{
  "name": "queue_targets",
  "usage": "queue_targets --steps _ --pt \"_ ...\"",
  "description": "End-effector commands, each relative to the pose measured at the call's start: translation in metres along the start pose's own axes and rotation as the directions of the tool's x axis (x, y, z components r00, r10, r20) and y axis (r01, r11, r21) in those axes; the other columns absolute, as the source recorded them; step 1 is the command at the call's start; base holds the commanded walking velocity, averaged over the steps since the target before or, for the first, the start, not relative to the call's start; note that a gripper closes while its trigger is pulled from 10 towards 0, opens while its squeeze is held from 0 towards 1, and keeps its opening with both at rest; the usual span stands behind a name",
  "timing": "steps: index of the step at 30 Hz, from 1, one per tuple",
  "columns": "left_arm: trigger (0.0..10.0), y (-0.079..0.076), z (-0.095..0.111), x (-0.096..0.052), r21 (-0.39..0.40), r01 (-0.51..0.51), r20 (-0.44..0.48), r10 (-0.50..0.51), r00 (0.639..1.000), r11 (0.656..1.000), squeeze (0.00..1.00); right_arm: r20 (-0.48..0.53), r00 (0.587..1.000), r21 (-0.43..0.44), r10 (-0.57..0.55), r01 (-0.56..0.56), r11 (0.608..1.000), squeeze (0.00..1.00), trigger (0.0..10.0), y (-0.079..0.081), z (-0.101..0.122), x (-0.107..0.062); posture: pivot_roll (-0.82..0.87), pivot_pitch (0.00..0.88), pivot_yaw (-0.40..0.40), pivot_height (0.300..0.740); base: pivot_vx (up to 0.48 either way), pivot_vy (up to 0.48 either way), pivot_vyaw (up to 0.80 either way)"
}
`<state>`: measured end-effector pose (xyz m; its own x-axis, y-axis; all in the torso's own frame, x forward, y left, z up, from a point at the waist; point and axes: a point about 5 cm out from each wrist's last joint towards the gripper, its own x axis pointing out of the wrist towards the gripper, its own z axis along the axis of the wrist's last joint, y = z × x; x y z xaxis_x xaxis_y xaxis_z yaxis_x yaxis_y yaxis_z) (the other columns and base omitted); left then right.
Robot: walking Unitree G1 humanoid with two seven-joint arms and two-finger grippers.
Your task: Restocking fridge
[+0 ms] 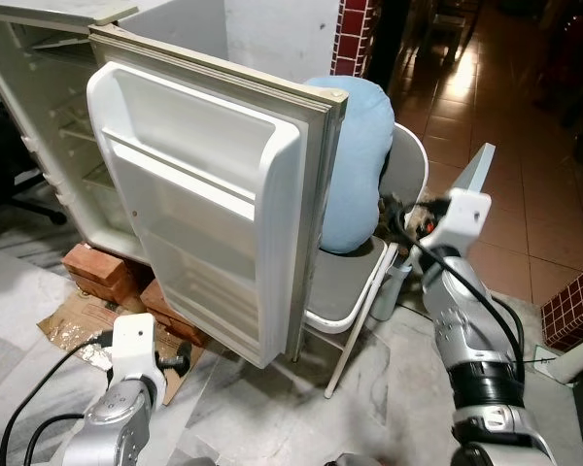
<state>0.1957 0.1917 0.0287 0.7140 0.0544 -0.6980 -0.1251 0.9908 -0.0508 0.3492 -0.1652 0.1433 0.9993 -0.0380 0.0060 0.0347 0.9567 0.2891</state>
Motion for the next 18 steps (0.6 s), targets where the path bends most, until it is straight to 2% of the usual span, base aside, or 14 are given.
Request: queue_targets --steps 1,2,4,6,7,8,9,10,11,13,14,17,18 --pt "10.0 -0.005 0.006 -0.001 0.030 0.034 -0.001 -0.034 0.999 0.999 0.00 0.006 1.000 0.046 -0.010 0.009 0.999 0.00 10.0 0.008 0.004 0.007 0.05 0.011 -0.018 0.740 0.000 0.000 0.00" --pt "10.0 -0.008 0.007 -0.001 0.071 0.041 -0.003 -0.041 0.999 0.997 0.00 0.009 0.999 0.091 0.051 -0.052 0.994 0.00 10.0 0.025 0.008 0.011 0.05 0.007 -0.019 0.740 0.000 0.000 0.00" --pt "10.0 -0.011 0.007 -0.002 0.105 0.052 -0.010 -0.052 0.999 0.993 0.00 0.022 0.994 0.124 0.109 -0.111 0.986 0.00 10.0 0.037 0.013 0.012 0.05 0.007 -0.019 0.740 0.000 0.000 0.00" --pt "10.0 -0.011 0.007 -0.002 0.092 0.052 -0.019 -0.050 0.999 0.994 0.00 0.031 0.980 0.147 0.195 -0.198 0.969 0.00 10.0 0.049 0.017 0.011 0.06 0.004 -0.022 0.740 0.000 0.000 0.00" --pt "10.0 -0.012 0.007 -0.002 0.086 0.068 -0.028 -0.066 0.997 0.994 0.00 0.031 0.963 0.165 0.267 -0.269 0.949 0.00 10.0 0.058 0.019 0.009 0.05 0.003 -0.022 0.740 0.000 0.000 0.00" --pt "10.0 -0.015 0.007 -0.003 0.080 0.089 -0.048 -0.085 0.995 0.993 0.00 0.064 0.908 0.201 0.415 -0.419 0.885 0.00 10.0 0.071 0.025 0.001 0.05 0.003 -0.024 0.740 0.000 0.000 0.00" --pt "10.0 -0.015 0.006 -0.003 0.080 0.098 -0.056 -0.093 0.994 0.992 0.00 0.065 0.882 0.213 0.468 -0.470 0.856 0.00 10.0 0.075 0.026 -0.003 0.05 0.003 -0.024 0.740 0.000 0.000 0.00" --pt "10.0 -0.016 0.005 -0.003 0.082 0.113 -0.073 -0.107 0.992 0.990 0.00 0.056 0.828 0.248 0.558 -0.553 0.795 0.00 10.0 0.080 0.026 -0.010 0.05 0.001 -0.025 0.740 0.000 0.000 0.00" --pt "10.0 -0.016 0.005 -0.002 0.081 0.118 -0.083 -0.112 0.990 0.990 0.00 0.054 0.775 0.257 0.629 -0.620 0.741 0.00 10.0 0.081 0.026 -0.017 0.05 0.001 -0.025 0.740 0.000 0.000 0.00" --pt "10.0 -0.017 0.004 -0.002 0.085 0.127 -0.094 -0.118 0.988 0.988 0.00 0.040 0.691 0.255 0.722 -0.705 0.662 0.00 10.0 0.081 0.026 -0.028 0.05 0.001 -0.025 0.740 0.000 0.000 0.00" --pt "10.0 -0.018 0.003 -0.002 0.102 0.135 -0.101 -0.125 0.987 0.986 0.00 0.010 0.630 0.256 0.776 -0.752 0.607 0.00 10.0 0.077 0.025 -0.036 0.05 0.000 -0.025 0.740 0.000 0.000 0.00" --pt "10.0 -0.018 0.003 -0.002 0.110 0.135 -0.101 -0.124 0.987 0.985 0.00 -0.010 0.619 0.249 0.785 -0.759 0.602 0.00 10.0 0.073 0.023 -0.036 0.05 0.000 -0.024 0.740 0.000 0.000 0.00" --pt "10.0 -0.018 0.004 -0.002 0.128 0.133 -0.098 -0.121 0.988 0.983 0.00 -0.038 0.660 0.197 0.750 -0.731 0.653 0.00 10.0 0.068 0.020 -0.030 0.05 0.000 -0.023 0.740 0.000 0.000 0.00"
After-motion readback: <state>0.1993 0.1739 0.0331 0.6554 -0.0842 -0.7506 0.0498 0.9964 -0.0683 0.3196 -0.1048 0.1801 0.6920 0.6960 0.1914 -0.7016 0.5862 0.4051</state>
